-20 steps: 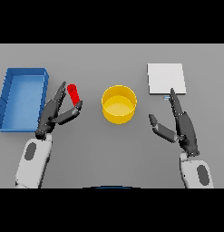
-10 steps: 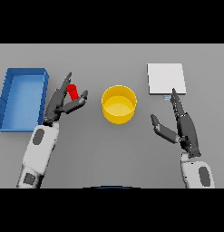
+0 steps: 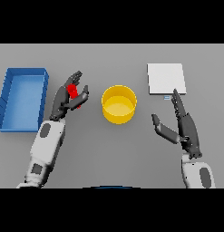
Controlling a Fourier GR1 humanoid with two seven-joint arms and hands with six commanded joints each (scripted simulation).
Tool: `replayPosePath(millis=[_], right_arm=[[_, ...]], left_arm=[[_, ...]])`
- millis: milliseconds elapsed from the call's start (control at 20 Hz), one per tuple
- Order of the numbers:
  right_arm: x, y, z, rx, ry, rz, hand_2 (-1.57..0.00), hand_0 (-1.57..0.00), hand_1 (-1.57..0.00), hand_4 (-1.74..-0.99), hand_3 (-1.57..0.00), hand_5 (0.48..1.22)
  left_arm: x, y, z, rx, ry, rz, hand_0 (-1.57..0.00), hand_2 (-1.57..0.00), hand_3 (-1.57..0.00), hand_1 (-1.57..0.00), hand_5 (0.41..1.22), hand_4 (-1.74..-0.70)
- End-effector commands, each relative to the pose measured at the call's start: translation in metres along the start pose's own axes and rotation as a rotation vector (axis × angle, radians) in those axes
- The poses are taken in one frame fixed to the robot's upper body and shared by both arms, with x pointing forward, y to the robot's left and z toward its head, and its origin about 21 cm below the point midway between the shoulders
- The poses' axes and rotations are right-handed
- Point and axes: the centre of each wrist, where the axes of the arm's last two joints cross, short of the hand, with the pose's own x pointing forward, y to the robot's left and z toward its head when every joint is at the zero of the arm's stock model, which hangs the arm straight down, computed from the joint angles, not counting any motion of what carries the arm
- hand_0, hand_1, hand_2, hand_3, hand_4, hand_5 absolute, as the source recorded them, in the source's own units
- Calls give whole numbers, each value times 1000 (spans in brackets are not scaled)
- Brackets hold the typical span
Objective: Pick up the red beaker and tilt it to pour out 1 green nut into yellow bowl. Pick up the yellow bowl and place it on the metallic measuring scale.
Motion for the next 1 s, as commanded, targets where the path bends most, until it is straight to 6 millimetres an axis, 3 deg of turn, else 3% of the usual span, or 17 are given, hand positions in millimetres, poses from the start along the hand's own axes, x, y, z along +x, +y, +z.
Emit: replayPosePath(millis=[0, 100, 200, 300, 350, 450, 700, 950], right_arm=[[1, 2, 0, 1, -1, 9, 1, 1, 1, -1236, 1, 647], [-2, -1, 1, -4, 9, 2, 1, 1, 1, -1239, 1, 648], [-2, 2, 1, 1, 16, 8, 1, 1, 1, -1239, 1, 648], [-2, -3, -2, -5, 14, 2, 1, 1, 1, -1242, 1, 650], [-2, -1, 0, -1, -1, -20, 1, 1, 1, -1250, 1, 647], [-3, -2, -2, 3, 7, -25, 1, 1, 1, -1255, 1, 644], [-4, -1, 3, -2, 0, 5, 1, 1, 1, -1238, 1, 643], [-5, 1, 0, 2, -16, 17, 1, 1, 1, -1226, 1, 650]], left_arm=[[0, -3, -3, 15, 1, 0, -379, -457, -518, -406, 874, -1410], [0, -9, -4, 40, 5, -56, -755, -844, -884, -783, 999, -1519], [1, -11, -5, 32, -14, -99, -1049, -1106, -1058, -1067, 1079, -1589], [2, -9, -5, 28, -14, -97, -1237, -1273, -1154, -1248, 1130, -1636], [2, -12, -6, 25, -14, -99, -1304, -1333, -1237, -1313, 1148, -1597], [2, -11, -5, 23, -12, -105, -1400, -1419, -1357, -1406, 1174, -1542], [22, -7, -7, 1, -93, 54, -1515, -1521, -1501, -1517, 1144, -1676], [51, 2, -13, -26, -132, 4, -1553, -1555, -1548, -1553, 1131, -1720]])
